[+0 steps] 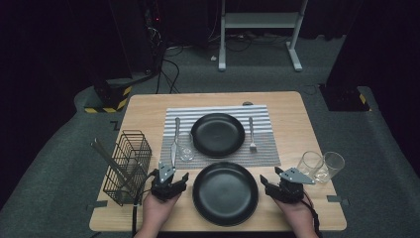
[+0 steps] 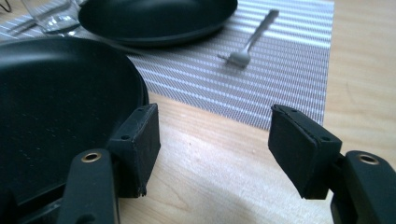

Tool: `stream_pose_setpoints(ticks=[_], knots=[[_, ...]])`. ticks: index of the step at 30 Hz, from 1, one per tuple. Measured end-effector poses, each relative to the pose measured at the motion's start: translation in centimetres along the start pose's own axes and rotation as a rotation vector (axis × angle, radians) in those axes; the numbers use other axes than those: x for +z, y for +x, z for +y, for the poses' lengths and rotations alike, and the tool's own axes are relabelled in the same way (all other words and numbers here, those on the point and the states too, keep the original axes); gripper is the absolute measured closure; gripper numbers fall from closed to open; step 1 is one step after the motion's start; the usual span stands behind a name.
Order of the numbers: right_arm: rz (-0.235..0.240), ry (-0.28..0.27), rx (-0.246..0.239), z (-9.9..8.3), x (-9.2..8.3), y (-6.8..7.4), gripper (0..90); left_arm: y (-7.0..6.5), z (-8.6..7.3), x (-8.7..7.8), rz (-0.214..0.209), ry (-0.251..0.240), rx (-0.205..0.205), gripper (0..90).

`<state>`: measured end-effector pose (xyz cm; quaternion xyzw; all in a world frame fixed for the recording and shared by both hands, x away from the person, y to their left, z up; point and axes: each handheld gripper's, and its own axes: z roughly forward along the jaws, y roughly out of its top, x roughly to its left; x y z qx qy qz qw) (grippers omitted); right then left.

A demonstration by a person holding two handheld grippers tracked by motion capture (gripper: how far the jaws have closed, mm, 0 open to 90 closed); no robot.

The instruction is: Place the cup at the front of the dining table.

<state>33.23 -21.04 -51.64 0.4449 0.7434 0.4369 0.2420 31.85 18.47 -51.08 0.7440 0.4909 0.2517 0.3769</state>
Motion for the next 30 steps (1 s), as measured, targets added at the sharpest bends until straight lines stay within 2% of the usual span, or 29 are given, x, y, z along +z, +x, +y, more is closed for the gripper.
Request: stream_pose_setpoints(ticks=[3, 6, 12, 14, 16, 18, 20, 27, 30], knots=[[-0.005, 0.033, 0.012, -0.4, 0.5, -0.1, 33.8, 0.0, -0.7, -0.3, -0.006, 0.038, 0.016, 38.9], [-0.011, 0.065, 0.021, -0.6, 0.9, 0.0, 33.7, 0.0, -1.4, -0.2, 0.009, 0.062, 0.036, 37.6], [-0.027, 0.122, 0.024, -1.0, 1.2, 0.5, 33.5, 0.3, -2.4, 0.3, -0.014, 0.083, 0.028, 35.3], [-0.044, 0.137, 0.015, -1.0, 1.3, 0.6, 33.3, 0.5, -2.6, 0.2, -0.013, 0.074, 0.025, 35.0], [-0.036, 0.166, 0.008, -1.0, 1.5, 0.6, 33.1, 0.5, -2.6, 0.2, -0.012, 0.075, 0.026, 34.3], [-0.019, 0.209, -0.028, -1.0, 1.8, 0.9, 33.1, 0.4, -2.6, 0.2, -0.012, 0.075, 0.027, 32.9], [-0.012, 0.209, -0.046, -1.0, 1.8, 1.0, 35.2, 0.4, -2.6, 0.2, -0.019, 0.076, 0.027, 32.0], [-0.020, 0.209, -0.033, -1.0, 1.7, 1.1, 33.2, 0.4, -2.6, 0.3, -0.025, 0.079, 0.030, 30.3], [-0.042, 0.212, -0.012, -1.1, 1.7, 1.2, 30.6, 0.4, -2.6, 0.3, -0.026, 0.079, 0.030, 29.9]])
